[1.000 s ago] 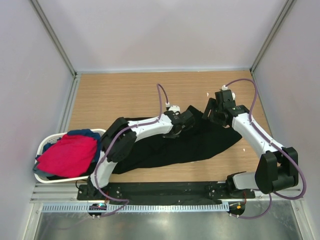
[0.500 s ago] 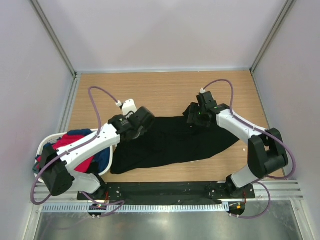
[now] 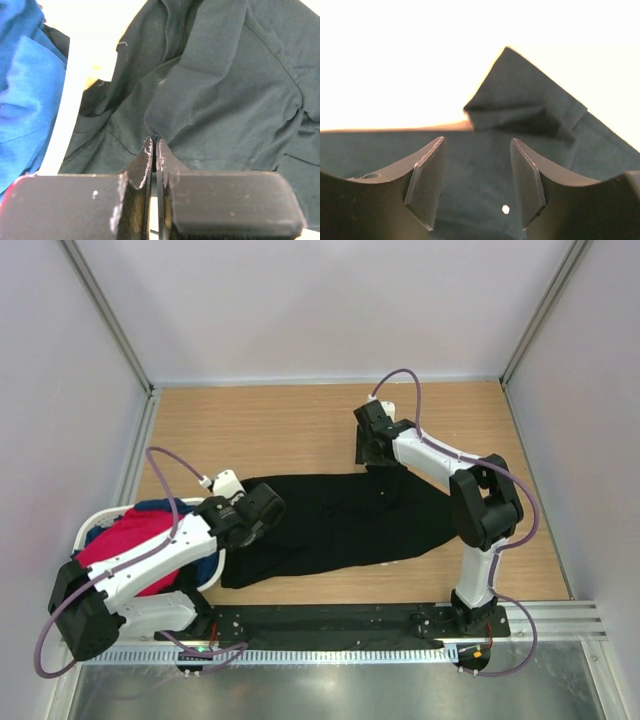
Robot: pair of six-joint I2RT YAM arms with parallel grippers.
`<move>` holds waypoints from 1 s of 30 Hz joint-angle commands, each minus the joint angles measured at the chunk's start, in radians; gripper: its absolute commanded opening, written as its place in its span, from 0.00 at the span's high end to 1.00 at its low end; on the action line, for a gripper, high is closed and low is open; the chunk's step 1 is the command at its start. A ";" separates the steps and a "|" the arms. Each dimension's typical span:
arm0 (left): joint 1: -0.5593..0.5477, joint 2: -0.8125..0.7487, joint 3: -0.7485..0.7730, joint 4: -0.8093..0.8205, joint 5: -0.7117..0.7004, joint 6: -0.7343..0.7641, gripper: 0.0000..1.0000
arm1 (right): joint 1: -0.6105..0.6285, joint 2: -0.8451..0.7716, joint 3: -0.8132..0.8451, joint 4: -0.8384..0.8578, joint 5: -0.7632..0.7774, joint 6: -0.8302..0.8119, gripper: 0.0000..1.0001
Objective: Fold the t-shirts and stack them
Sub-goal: Flatten the tshirt out
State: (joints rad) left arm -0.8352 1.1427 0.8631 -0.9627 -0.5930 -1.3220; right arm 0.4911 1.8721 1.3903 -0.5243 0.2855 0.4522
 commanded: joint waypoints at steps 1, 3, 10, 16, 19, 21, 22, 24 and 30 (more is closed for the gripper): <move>0.014 -0.023 0.057 -0.039 -0.082 -0.008 1.00 | 0.003 0.015 0.073 -0.085 0.072 -0.032 0.41; 0.027 -0.026 0.126 -0.039 -0.077 0.068 1.00 | 0.003 -0.005 0.037 -0.076 0.008 -0.024 0.41; 0.054 -0.026 0.321 0.015 -0.182 0.216 1.00 | 0.003 -0.134 -0.065 -0.046 -0.020 -0.004 0.40; 0.189 0.009 0.425 0.091 -0.137 0.325 1.00 | 0.001 -0.197 -0.054 -0.054 0.121 -0.012 0.33; 0.220 0.015 0.471 0.119 -0.151 0.366 1.00 | -0.003 -0.133 -0.007 -0.078 0.173 -0.017 0.33; 0.238 0.022 0.494 0.111 -0.156 0.385 1.00 | -0.013 -0.094 0.012 -0.080 0.182 -0.012 0.32; 0.243 0.022 0.507 0.107 -0.157 0.392 1.00 | -0.019 -0.084 0.018 -0.080 0.178 -0.012 0.32; 0.257 0.009 0.522 0.105 -0.163 0.421 1.00 | -0.037 -0.065 0.039 -0.080 0.170 -0.006 0.32; 0.321 -0.015 0.524 0.099 -0.131 0.477 1.00 | -0.052 -0.054 0.042 -0.083 0.179 -0.012 0.32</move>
State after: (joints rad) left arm -0.5461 1.1534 1.3483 -0.8841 -0.7055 -0.9012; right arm 0.4465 1.8328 1.3930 -0.6144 0.4164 0.4442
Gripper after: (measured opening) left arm 0.009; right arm 0.677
